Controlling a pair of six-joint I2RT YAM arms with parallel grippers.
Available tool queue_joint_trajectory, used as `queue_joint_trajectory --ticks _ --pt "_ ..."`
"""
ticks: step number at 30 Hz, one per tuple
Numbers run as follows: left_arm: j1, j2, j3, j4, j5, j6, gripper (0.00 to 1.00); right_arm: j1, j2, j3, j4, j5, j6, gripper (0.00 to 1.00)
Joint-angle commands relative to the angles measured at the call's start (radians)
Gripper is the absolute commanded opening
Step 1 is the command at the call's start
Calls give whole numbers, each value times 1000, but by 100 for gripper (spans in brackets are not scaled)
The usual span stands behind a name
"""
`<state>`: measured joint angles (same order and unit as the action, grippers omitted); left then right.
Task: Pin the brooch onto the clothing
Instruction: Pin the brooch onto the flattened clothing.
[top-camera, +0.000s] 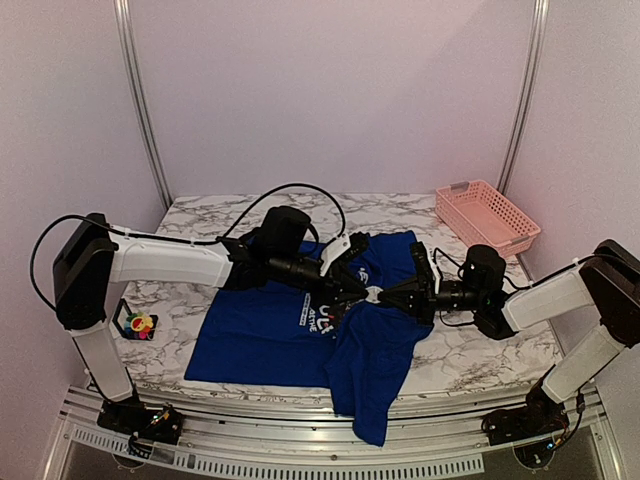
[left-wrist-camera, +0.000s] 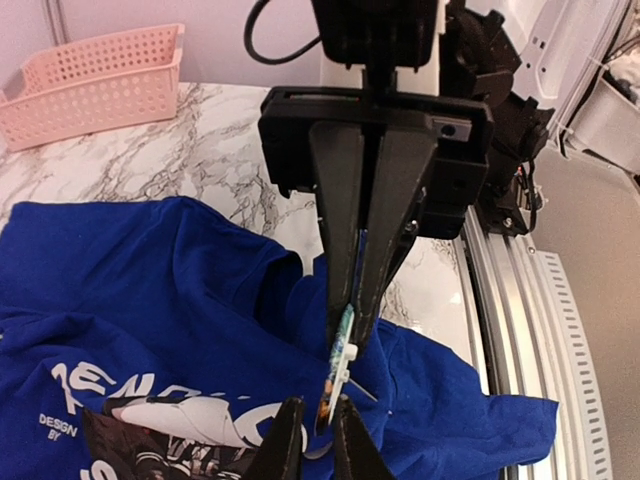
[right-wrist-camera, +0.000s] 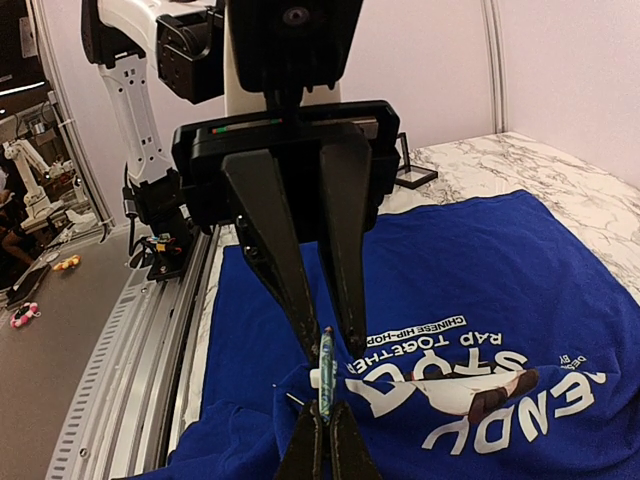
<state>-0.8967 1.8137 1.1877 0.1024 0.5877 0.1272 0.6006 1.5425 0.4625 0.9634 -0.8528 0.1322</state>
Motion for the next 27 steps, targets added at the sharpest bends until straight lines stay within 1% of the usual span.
queue_joint_trajectory --ticks 1,3,4,8,10,11,12,13,15,17,18,19,23,27 --pt "0 17 16 20 20 -4 9 -3 -4 17 -5 -26 -8 0" --pt "-1 19 13 26 23 -3 2 -3 -3 20 -5 -27 -7 0" --pt "-2 18 11 31 27 -4 0 -3 -2 21 -5 -26 -8 0" --pt "-4 12 1 37 51 -4 0 -4 -4 24 -12 -20 -8 0" --pt "-3 7 -4 33 44 -8 0 -3 -8 20 -39 13 -10 0" --pt "-1 5 -6 29 36 -12 0 -3 -13 14 -58 43 -12 8" --pt "1 2 -6 23 31 -11 0 -3 -31 4 -74 75 -20 12" --pt "3 -1 -8 15 29 -8 0 -3 -46 -9 -91 113 -28 15" --pt "5 -5 -10 5 27 -5 0 -3 -85 -31 -122 169 -72 24" --pt "7 -5 -10 4 27 -14 0 -1 -137 -51 -143 212 -88 27" --pt "7 -5 -10 8 25 -20 0 4 -162 -63 -150 229 -93 29" --pt "6 -5 -10 14 22 -28 0 17 -190 -74 -159 260 -99 32" --pt "7 -5 -7 22 27 -48 0 101 -229 -116 -175 349 -159 39" --pt "6 -9 -7 16 25 -55 0 130 -202 -152 -119 387 -94 38"
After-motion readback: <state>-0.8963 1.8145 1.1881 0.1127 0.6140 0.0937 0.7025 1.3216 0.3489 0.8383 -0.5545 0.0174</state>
